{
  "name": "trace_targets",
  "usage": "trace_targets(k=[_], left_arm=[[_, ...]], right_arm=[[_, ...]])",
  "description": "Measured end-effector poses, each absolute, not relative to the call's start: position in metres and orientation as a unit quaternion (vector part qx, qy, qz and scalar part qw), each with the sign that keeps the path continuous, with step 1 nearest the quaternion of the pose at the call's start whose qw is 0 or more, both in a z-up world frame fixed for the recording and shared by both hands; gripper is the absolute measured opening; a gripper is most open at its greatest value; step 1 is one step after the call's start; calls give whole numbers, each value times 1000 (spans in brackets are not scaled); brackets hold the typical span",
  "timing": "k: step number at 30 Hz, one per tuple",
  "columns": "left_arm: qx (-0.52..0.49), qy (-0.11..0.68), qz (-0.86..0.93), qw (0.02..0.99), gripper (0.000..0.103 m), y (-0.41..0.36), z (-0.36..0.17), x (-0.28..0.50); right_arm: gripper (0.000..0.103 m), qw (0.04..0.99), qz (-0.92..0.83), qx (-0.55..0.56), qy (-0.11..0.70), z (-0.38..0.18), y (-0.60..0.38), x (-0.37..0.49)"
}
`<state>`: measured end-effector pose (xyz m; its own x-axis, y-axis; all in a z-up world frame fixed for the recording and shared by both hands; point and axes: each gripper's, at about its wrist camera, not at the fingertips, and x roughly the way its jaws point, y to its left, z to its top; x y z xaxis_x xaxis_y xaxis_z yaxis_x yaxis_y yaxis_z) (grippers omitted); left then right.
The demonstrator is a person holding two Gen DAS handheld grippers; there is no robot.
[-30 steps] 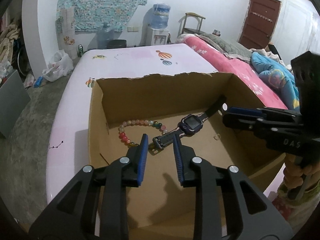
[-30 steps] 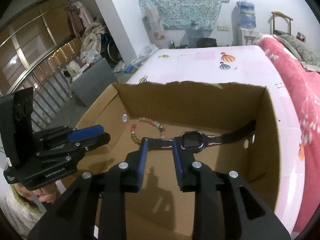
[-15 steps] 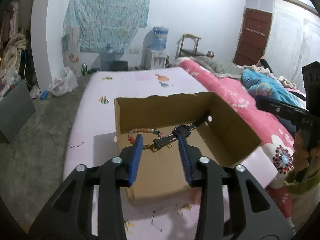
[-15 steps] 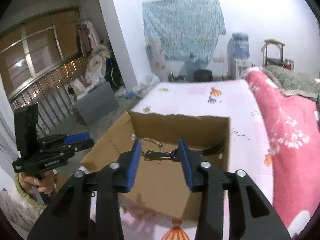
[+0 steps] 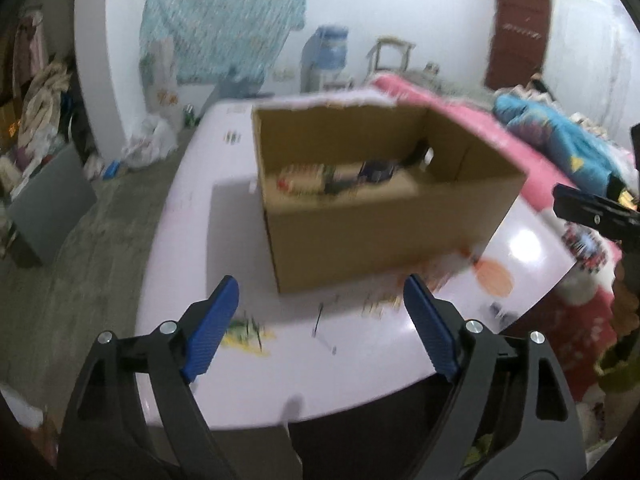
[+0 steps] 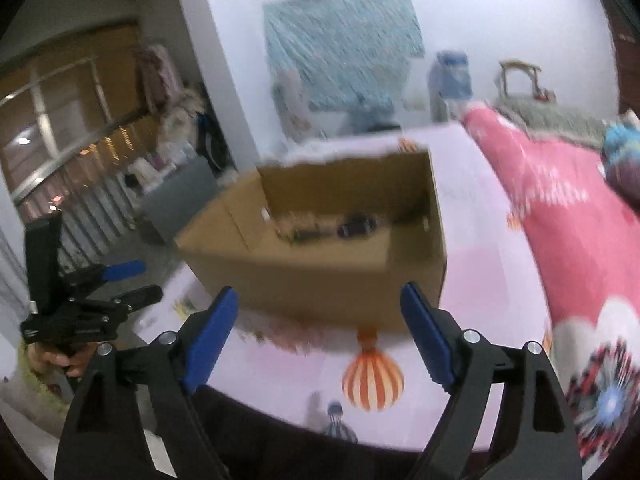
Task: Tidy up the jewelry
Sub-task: 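Withdraw the left gripper from the box back over the table, then grasp the gold butterfly charm with the left gripper while the right gripper grasps the silver spring clasp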
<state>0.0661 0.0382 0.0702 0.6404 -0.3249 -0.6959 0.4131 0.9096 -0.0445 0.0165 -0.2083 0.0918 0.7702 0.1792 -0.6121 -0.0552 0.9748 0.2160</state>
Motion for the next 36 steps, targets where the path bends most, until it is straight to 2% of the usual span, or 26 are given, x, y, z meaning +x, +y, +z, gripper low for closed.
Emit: trace_targets(k=[7, 22, 29, 36], left_arm=[[54, 420, -184, 887, 81, 35, 28, 69], [65, 396, -235, 885, 79, 10, 12, 65], [72, 390, -263, 880, 55, -6, 7, 75], [120, 409, -263, 866, 30, -21, -6, 87]], right_arm=[[81, 914, 37, 81, 396, 41, -195, 23], [81, 909, 60, 92, 402, 29, -194, 33], [71, 913, 73, 80, 392, 26, -183, 41], [69, 912, 80, 77, 395, 22, -182, 47]])
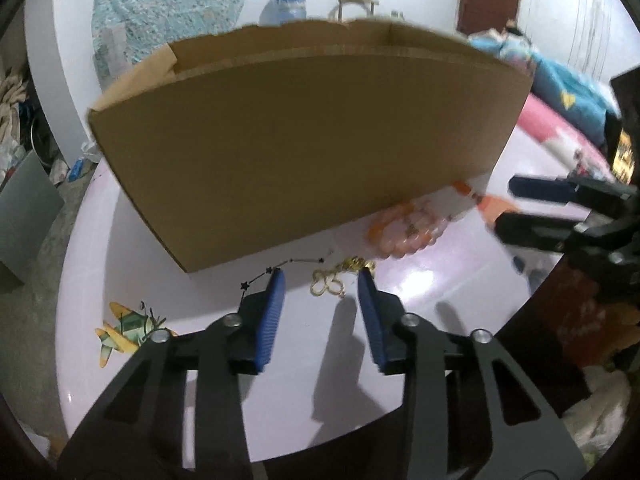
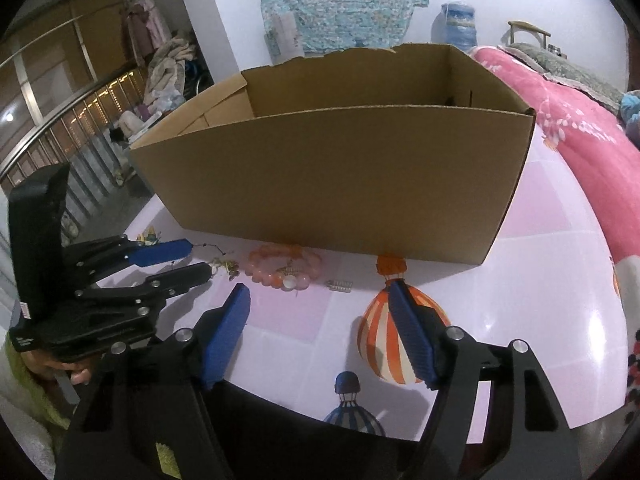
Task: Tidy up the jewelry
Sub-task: 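Grasp the gold butterfly charm with the left gripper while the right gripper grasps the silver spring clasp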
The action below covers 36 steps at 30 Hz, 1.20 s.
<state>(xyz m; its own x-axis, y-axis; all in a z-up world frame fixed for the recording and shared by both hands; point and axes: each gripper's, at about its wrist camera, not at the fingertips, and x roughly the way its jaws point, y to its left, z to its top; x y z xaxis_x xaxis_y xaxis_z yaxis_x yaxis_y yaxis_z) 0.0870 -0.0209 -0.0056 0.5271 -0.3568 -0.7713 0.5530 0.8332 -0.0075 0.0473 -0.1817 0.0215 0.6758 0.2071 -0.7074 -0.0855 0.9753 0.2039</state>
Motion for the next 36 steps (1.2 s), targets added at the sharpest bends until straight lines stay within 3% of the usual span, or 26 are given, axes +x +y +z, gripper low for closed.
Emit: trace_targets(k=[7, 12, 28, 36], left_arm=[[138, 417, -271, 857, 25, -23, 0, 88], [145, 422, -283, 849, 16, -25, 3, 88], [129, 424, -268, 855, 15, -10, 1, 87], [116, 427, -249, 861, 15, -3, 2, 87]], right_arm=[[69, 911, 80, 85, 396, 18, -184, 51], [69, 910, 79, 91, 396, 17, -186, 50], [67, 915, 73, 87, 386, 23, -190, 44], [52, 912, 80, 66, 396, 20, -186, 49]])
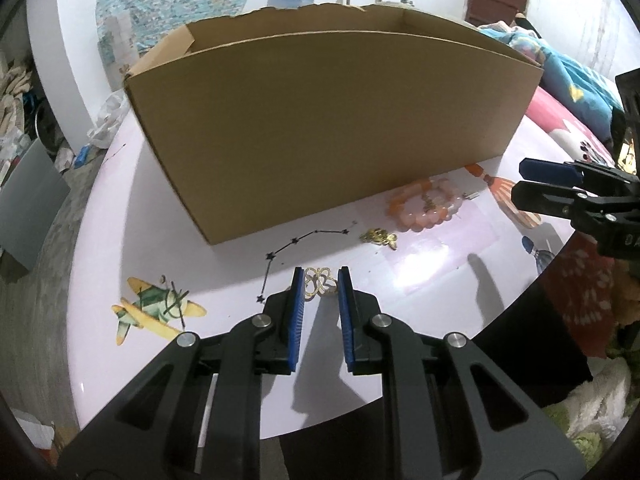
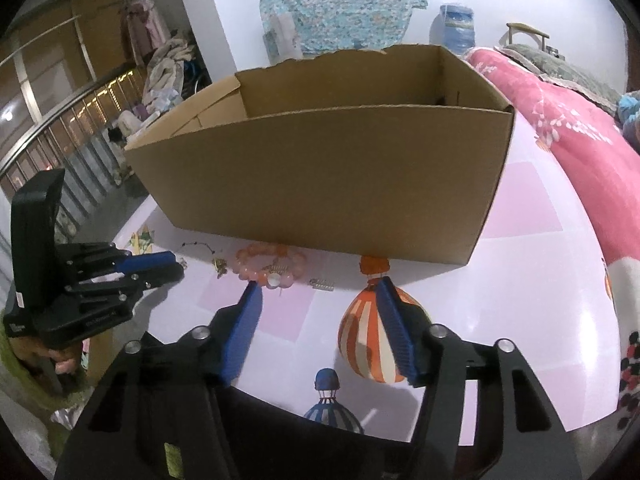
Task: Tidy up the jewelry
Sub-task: 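Grasp the gold butterfly charm with the left gripper while the right gripper grasps the silver spring clasp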
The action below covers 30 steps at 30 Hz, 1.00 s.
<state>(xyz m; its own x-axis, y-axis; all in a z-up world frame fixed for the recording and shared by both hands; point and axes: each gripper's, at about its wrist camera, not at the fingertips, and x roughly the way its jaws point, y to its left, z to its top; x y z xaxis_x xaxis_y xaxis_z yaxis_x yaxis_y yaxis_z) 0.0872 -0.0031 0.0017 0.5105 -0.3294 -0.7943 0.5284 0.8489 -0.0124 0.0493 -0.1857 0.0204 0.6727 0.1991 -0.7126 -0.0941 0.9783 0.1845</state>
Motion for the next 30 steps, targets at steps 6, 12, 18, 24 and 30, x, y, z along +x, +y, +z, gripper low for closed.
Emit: trace_targets(k=[6, 12, 18, 24, 30], left_arm=[[111, 430, -246, 861, 15, -2, -1, 91], [106, 428, -248, 863, 16, 2, -3, 90], [99, 427, -252, 863, 16, 9, -4, 91], [94, 426, -254, 863, 16, 11, -4, 92], [92, 425, -255, 863, 15, 14, -5, 92]], right_arm=[[38, 905, 68, 56, 416, 14, -179, 61], [28, 902, 50, 49, 425, 8, -172, 72], [23, 900, 26, 42, 433, -1, -164, 77], [23, 903, 11, 18, 430, -1, -151, 77], [15, 902, 12, 21, 431, -1, -144, 77]])
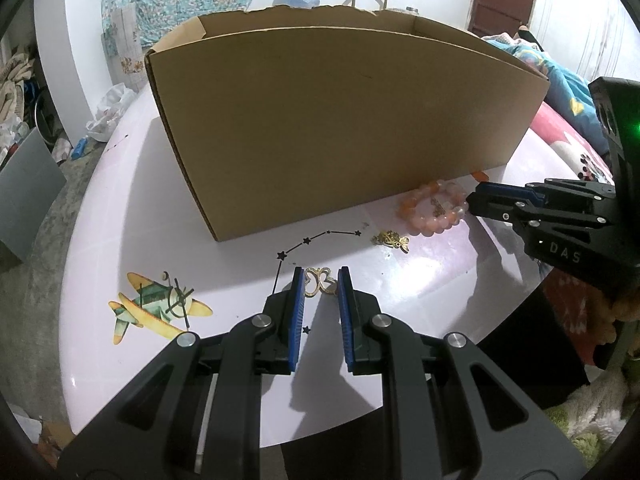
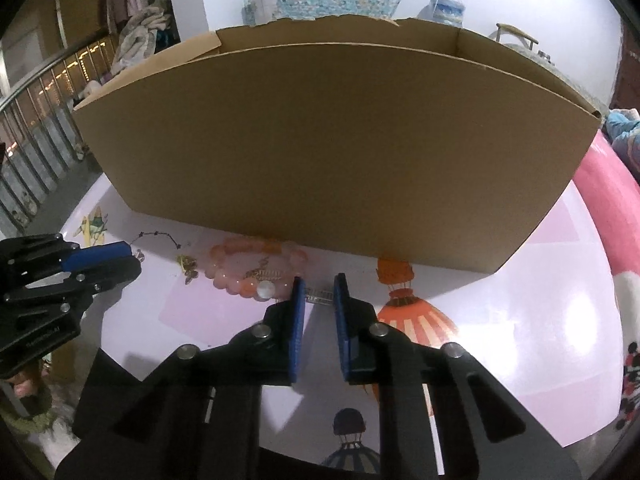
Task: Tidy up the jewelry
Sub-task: 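Grasp the gold butterfly charm with the left gripper while the right gripper grasps the silver spring clasp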
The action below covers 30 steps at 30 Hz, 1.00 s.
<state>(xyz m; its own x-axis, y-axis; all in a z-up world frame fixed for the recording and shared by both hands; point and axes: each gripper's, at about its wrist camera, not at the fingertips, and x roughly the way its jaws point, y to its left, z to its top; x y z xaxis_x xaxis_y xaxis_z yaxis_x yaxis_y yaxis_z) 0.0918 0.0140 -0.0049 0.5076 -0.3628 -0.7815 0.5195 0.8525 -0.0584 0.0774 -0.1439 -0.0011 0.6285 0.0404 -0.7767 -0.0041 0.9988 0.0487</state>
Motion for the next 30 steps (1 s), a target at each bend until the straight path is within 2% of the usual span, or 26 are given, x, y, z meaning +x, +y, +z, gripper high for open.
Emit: trace_targets(k=[5, 7, 15, 19, 21, 24, 30], left_arm=[[92, 425, -255, 864, 16, 14, -5, 92], [92, 425, -255, 864, 16, 15, -5, 92], [96, 424, -252, 865, 15, 16, -5, 92], [97, 423, -251, 865, 15, 15, -5, 93], [98, 423, -252, 865, 15, 15, -5, 92], [100, 423, -252, 865, 16, 14, -5, 92], [100, 423, -252, 865, 16, 14, -6, 92]], right_arm=[[15, 903, 14, 25, 428, -2, -148, 77], [4, 903, 15, 29, 428, -2, -149, 76], [3, 900, 27, 42, 432, 0, -151, 73], [7, 903, 33, 17, 427, 4, -150, 71], [13, 905, 40, -3, 423, 6, -149, 73], [18, 900, 66, -22, 431, 7, -152, 81], [18, 878, 116, -51, 461, 4, -157, 96]])
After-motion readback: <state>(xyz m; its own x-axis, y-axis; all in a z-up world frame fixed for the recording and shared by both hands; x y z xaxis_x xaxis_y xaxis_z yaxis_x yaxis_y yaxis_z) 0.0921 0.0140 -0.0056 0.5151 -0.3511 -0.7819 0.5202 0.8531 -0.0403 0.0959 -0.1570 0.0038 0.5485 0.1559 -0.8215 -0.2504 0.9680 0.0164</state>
